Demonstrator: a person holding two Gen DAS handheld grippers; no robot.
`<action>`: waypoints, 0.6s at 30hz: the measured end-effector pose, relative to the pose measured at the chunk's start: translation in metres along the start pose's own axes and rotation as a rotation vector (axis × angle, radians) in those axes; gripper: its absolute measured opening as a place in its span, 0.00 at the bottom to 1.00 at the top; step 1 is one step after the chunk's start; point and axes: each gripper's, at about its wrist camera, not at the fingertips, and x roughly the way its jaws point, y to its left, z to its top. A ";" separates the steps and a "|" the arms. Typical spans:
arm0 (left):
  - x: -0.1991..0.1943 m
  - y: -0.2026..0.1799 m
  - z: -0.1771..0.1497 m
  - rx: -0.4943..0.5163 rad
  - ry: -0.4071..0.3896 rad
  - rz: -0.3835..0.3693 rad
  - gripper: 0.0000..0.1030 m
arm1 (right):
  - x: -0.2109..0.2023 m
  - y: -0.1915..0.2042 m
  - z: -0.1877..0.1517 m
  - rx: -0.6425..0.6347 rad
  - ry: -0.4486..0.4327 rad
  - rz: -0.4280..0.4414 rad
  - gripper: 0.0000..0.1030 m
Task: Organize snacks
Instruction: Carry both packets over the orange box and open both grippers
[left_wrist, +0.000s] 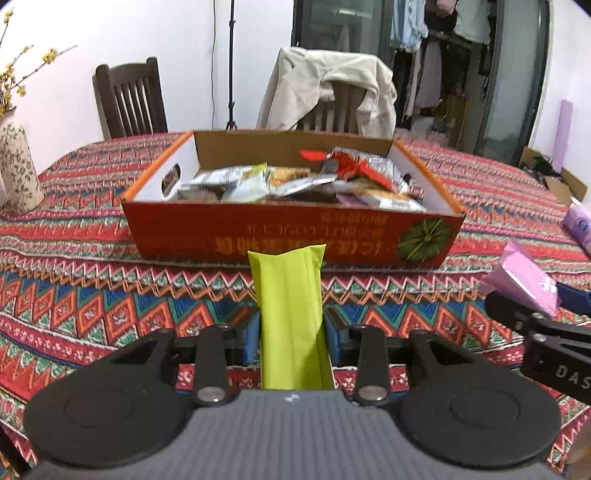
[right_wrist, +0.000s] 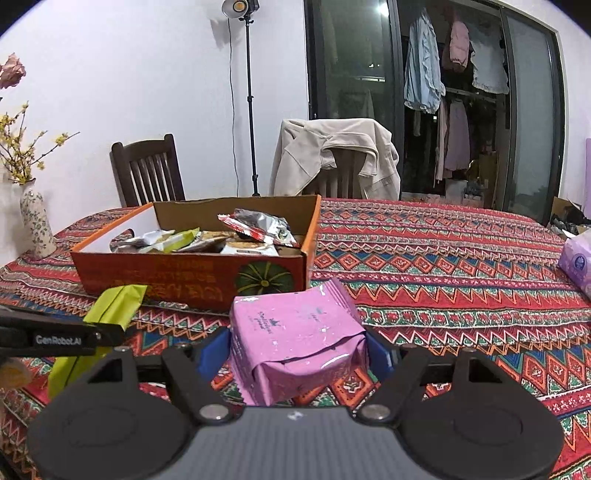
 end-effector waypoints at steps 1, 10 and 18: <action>-0.003 0.001 0.001 0.000 -0.009 -0.005 0.36 | -0.002 0.002 0.001 -0.001 -0.005 0.000 0.74; -0.029 0.017 0.021 -0.007 -0.090 -0.046 0.36 | -0.012 0.022 0.016 -0.005 -0.037 0.006 0.74; -0.036 0.029 0.048 -0.013 -0.145 -0.078 0.36 | -0.011 0.035 0.035 0.003 -0.061 0.004 0.74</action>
